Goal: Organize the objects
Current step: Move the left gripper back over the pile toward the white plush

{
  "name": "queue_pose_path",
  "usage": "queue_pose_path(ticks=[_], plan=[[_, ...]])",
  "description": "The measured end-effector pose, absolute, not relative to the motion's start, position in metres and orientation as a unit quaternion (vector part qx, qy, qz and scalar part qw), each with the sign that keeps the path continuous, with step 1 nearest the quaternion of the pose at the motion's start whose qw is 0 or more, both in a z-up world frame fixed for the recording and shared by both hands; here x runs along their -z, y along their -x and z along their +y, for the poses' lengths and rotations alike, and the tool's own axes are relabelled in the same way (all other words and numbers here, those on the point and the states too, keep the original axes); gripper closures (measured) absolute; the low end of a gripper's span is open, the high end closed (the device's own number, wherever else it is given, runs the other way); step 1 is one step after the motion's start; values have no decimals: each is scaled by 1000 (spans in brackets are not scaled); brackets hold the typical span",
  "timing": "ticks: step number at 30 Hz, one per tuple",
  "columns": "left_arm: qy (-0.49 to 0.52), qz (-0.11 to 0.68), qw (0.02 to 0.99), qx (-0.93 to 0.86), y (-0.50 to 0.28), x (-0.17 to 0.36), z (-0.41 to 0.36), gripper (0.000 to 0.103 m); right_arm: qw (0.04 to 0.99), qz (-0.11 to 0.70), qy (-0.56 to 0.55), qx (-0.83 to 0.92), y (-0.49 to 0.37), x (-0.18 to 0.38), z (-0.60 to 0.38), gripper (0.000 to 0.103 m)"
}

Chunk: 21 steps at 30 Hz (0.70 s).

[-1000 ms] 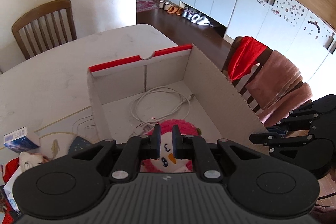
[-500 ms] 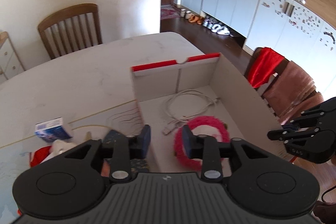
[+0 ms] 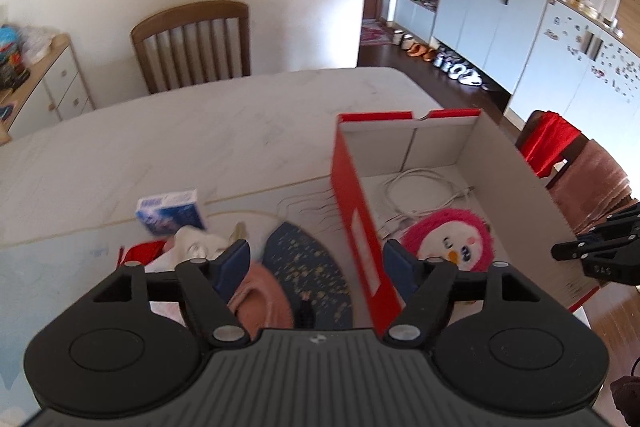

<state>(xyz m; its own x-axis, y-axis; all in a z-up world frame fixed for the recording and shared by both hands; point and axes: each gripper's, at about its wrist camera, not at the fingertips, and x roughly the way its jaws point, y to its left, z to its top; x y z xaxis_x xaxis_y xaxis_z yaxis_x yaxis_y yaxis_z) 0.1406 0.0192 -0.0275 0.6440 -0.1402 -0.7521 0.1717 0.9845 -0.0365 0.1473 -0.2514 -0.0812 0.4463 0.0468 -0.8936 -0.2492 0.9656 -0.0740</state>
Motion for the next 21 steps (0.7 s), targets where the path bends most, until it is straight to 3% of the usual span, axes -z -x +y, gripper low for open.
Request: queue_pose_path(ticks=[8,11,21], plan=[[23,430,901,55,-133,41,52,13,845,519,98,-87,-147,82,-252,97],[29,434,899,43,-130,46,61,1,845,519,98,-87,-147,81,-252,97],[51,444,895,-8,-126,71,88,0,845,519,97,-87,-147,81,-251,97]])
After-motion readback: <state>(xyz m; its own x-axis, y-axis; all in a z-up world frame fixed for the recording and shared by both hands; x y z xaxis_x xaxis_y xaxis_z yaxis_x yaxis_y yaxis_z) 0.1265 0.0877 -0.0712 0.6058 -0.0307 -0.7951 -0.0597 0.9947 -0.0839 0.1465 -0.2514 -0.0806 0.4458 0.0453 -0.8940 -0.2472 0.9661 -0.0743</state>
